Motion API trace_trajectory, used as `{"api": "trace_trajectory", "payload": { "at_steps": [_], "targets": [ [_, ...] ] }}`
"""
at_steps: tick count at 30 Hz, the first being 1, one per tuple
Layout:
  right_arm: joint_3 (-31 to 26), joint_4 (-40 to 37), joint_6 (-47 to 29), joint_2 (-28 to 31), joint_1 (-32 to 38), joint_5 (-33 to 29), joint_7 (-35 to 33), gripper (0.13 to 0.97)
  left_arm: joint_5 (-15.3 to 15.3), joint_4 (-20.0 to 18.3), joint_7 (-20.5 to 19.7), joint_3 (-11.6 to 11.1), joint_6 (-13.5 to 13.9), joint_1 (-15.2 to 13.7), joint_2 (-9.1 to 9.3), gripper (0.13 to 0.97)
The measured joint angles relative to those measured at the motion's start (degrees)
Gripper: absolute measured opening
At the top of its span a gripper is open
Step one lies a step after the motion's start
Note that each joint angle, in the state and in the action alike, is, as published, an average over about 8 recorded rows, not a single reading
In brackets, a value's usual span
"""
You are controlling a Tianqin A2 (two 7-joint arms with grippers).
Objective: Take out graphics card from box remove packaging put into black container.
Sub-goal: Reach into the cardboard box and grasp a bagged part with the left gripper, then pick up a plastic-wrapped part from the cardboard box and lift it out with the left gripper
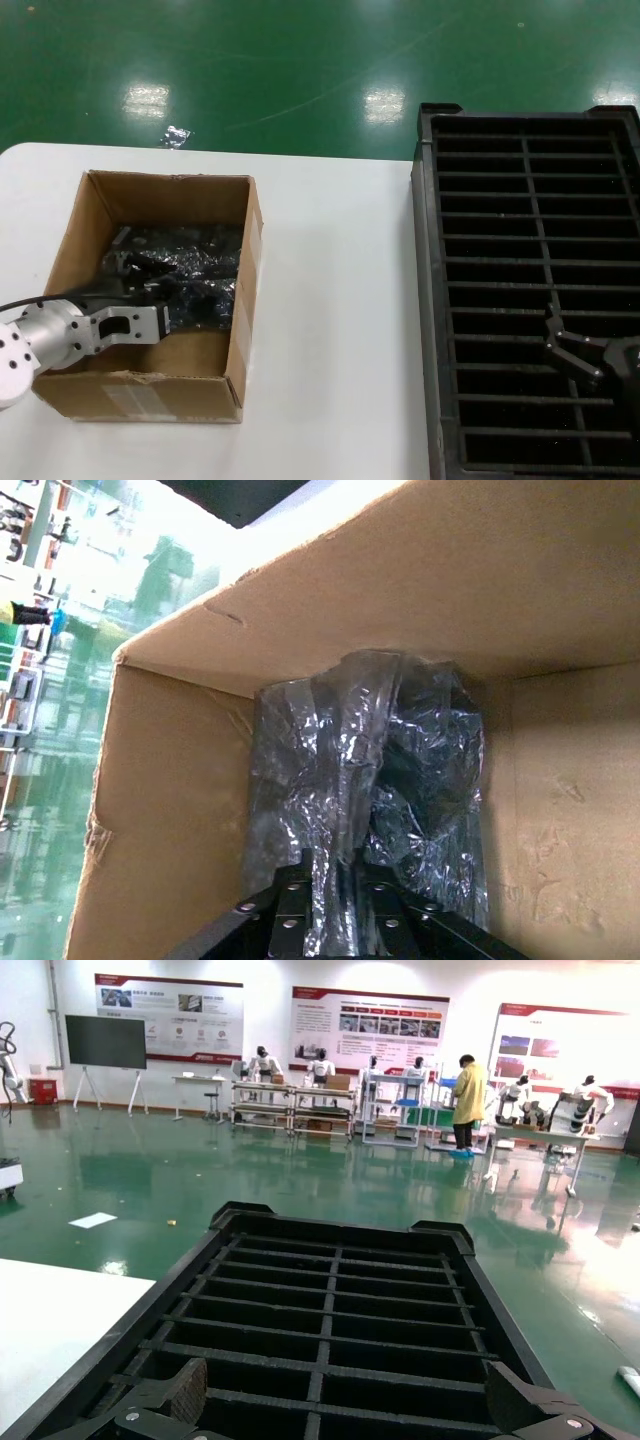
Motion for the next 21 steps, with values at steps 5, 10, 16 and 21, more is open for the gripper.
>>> {"api": "trace_trajectory", "payload": {
  "at_steps": [5, 10, 16, 21],
  "targets": [
    [0.00, 0.00, 0.00, 0.00, 0.00, 0.00, 0.01, 0.966, 0.35, -0.62, 0.05, -0.11, -0.53, 0.37, -0.26, 0.210],
    [0.00, 0.00, 0.00, 0.00, 0.00, -0.01, 0.01, 0.966, 1.60, -2.05, -0.17, -0.48, -1.39, 0.72, -0.89, 0.170],
    [0.00, 0.00, 0.00, 0.00, 0.00, -0.01, 0.01, 0.966, 5.50, -7.32, -2.22, -2.36, -2.35, 2.05, -2.53, 0.146],
    [0.00, 0.00, 0.00, 0.00, 0.00, -0.01, 0.01, 0.966, 10.50, -14.54, -5.26, -5.88, -2.26, 4.47, -3.87, 0.143]
  ]
}}
